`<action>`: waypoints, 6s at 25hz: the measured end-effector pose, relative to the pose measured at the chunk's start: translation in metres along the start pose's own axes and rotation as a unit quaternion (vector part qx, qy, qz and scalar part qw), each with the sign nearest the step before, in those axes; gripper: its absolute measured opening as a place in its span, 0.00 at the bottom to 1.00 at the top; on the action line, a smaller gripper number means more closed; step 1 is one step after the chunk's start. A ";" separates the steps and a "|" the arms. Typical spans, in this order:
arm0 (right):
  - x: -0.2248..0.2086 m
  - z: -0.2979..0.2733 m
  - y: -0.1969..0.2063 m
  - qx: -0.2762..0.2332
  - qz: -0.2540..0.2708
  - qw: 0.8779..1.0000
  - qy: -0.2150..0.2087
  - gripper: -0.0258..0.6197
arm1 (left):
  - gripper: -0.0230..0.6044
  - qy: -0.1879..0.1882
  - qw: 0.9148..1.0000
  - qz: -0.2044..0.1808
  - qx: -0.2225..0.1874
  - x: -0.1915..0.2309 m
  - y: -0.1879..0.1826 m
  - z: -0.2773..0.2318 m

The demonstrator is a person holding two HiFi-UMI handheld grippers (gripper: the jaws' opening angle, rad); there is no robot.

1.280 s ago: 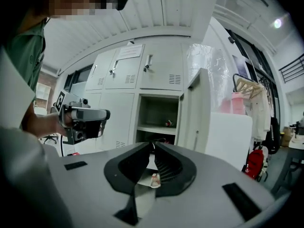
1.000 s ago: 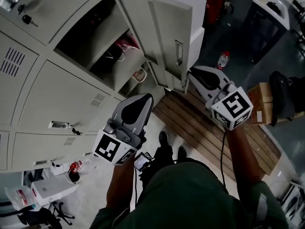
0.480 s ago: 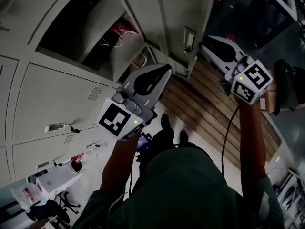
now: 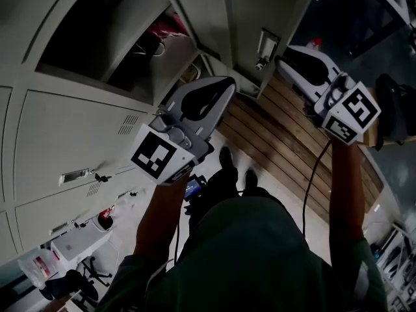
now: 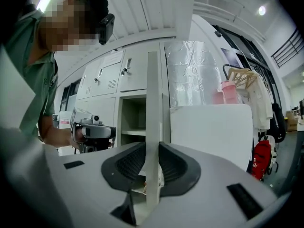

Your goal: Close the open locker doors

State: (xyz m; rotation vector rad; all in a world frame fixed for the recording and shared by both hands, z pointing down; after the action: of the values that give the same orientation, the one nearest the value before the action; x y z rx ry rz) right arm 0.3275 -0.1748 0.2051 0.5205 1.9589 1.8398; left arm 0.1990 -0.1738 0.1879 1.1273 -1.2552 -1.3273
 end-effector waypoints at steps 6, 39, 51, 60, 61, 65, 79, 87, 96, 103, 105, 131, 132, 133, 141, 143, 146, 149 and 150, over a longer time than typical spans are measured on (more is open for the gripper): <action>0.021 -0.003 -0.002 -0.001 0.004 1.000 -0.014 0.17 | 0.04 -0.015 1.000 -0.002 0.001 0.002 -0.002 0.012; 0.171 -0.136 -0.002 0.019 0.040 0.985 -0.167 0.14 | 0.04 -0.167 0.986 0.004 -0.003 0.045 0.009 0.155; 0.184 -0.187 -0.001 0.023 0.048 0.983 -0.177 0.14 | 0.04 -0.194 0.981 0.006 -0.001 0.073 0.013 0.182; 0.183 -0.217 -0.001 0.021 0.052 0.984 -0.170 0.13 | 0.04 -0.213 0.977 0.013 0.002 0.084 0.013 0.189; 0.183 -0.221 0.000 0.021 0.049 0.984 -0.167 0.13 | 0.04 -0.217 0.976 0.014 0.004 0.086 0.015 0.190; 0.178 -0.237 0.003 0.020 0.050 0.986 -0.157 0.13 | 0.04 -0.225 0.974 0.023 0.011 0.094 0.023 0.193; 0.169 -0.262 0.004 0.018 0.051 0.988 -0.146 0.13 | 0.04 -0.222 0.974 0.032 0.027 0.098 0.031 0.178; 0.167 -0.274 0.008 0.020 0.052 0.988 -0.144 0.10 | 0.04 -0.205 0.978 0.037 0.028 0.096 0.039 0.165; 0.152 -0.257 0.008 0.028 0.049 0.990 -0.131 0.09 | 0.04 -0.176 0.983 0.025 0.036 0.093 0.044 0.140; 0.127 -0.227 0.003 0.026 0.055 0.995 -0.076 0.09 | 0.04 -0.113 0.993 0.025 0.033 0.080 0.046 0.111; 0.119 -0.211 0.006 0.026 0.051 0.997 -0.058 0.09 | 0.04 -0.097 0.994 0.019 0.044 0.075 0.054 0.102; -0.015 -0.007 0.218 0.108 -0.023 0.990 0.088 0.10 | 0.04 -0.076 0.990 0.071 0.093 0.018 0.206 0.010; -0.020 -0.005 0.226 0.112 -0.025 0.990 0.087 0.10 | 0.04 -0.077 0.990 0.073 0.094 0.016 0.212 0.006; -0.025 -0.004 0.234 0.115 -0.027 0.989 0.086 0.10 | 0.04 -0.076 0.990 0.074 0.096 0.014 0.218 0.001; -0.061 -0.010 0.295 0.128 -0.022 0.990 0.061 0.10 | 0.04 -0.080 0.987 0.077 0.120 0.008 0.271 -0.022; -0.069 -0.013 0.306 0.127 -0.017 0.990 0.054 0.10 | 0.04 -0.082 0.986 0.078 0.120 0.009 0.281 -0.027; -0.075 -0.016 0.317 0.122 -0.015 0.992 0.039 0.12 | 0.04 -0.090 0.985 0.086 0.119 0.011 0.292 -0.033; -0.078 -0.019 0.325 0.114 -0.013 0.993 0.022 0.14 | 0.04 -0.093 0.984 0.087 0.122 0.013 0.302 -0.037; -0.079 -0.020 0.326 0.111 -0.013 0.994 0.017 0.14 | 0.04 -0.094 0.984 0.087 0.122 0.014 0.304 -0.038</action>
State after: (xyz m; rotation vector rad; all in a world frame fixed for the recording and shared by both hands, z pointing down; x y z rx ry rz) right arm 0.3826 -0.2124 0.5347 0.5296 2.1972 1.6342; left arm 0.2485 -0.1973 0.4892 1.0480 -1.6527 -1.1915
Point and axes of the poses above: the fingertips, and each gripper's own axes: z backward along the fingers, x to its left, y out of its underside, the point moved 2 cm from there along z, backward along the fingers, and after that the axes turned 2 degrees about -z, right-handed, at the moved point
